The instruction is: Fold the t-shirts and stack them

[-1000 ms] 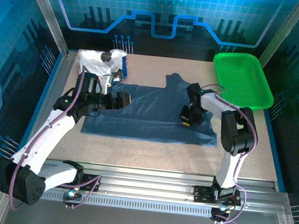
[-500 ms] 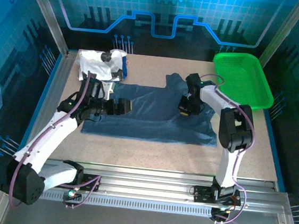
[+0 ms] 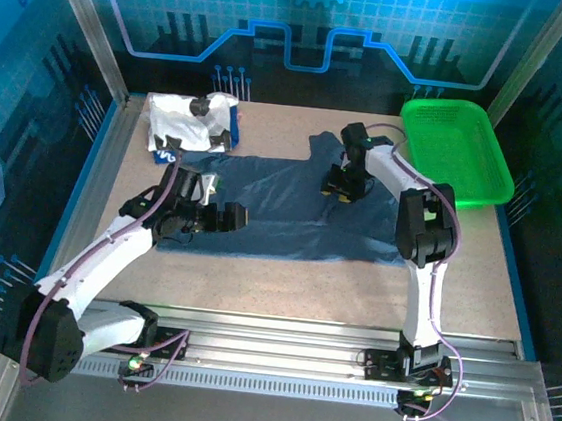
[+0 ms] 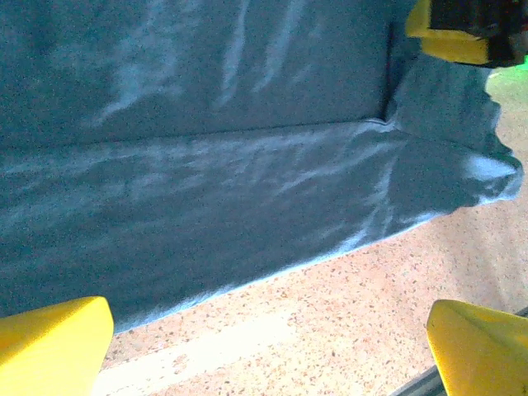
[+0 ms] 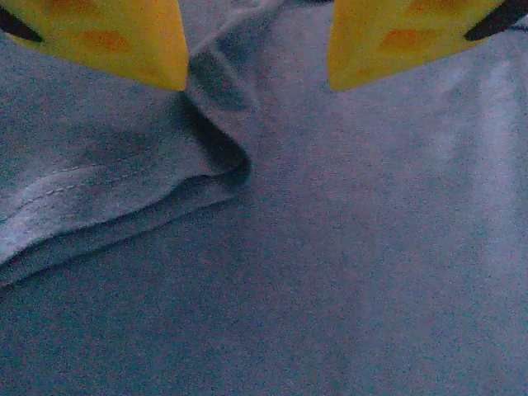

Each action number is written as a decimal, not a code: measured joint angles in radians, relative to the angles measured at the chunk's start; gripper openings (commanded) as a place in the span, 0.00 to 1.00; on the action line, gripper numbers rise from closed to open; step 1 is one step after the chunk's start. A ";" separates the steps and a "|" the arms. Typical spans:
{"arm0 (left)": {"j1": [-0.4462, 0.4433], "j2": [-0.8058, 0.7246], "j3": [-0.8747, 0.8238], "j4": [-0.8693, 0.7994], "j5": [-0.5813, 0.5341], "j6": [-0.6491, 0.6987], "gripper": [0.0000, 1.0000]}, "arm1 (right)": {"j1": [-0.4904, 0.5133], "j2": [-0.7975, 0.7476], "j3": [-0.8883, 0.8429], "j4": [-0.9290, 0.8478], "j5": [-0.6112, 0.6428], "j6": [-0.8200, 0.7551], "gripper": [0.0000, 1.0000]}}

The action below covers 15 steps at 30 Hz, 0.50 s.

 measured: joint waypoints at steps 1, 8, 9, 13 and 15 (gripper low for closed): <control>0.000 0.001 -0.001 -0.001 -0.010 -0.005 0.99 | 0.000 -0.021 -0.012 0.010 -0.003 -0.003 0.57; 0.000 0.046 -0.001 0.005 -0.058 -0.033 0.99 | -0.018 -0.281 -0.164 0.037 -0.009 0.002 0.42; 0.000 0.055 -0.001 0.006 -0.061 -0.036 0.99 | -0.029 -0.314 -0.192 0.044 -0.017 0.008 0.29; -0.001 0.081 -0.001 0.012 -0.072 -0.055 0.99 | -0.065 -0.329 -0.272 0.072 -0.035 0.020 0.05; -0.001 0.091 0.000 0.015 -0.075 -0.058 0.99 | -0.069 -0.285 -0.289 0.077 -0.045 0.037 0.02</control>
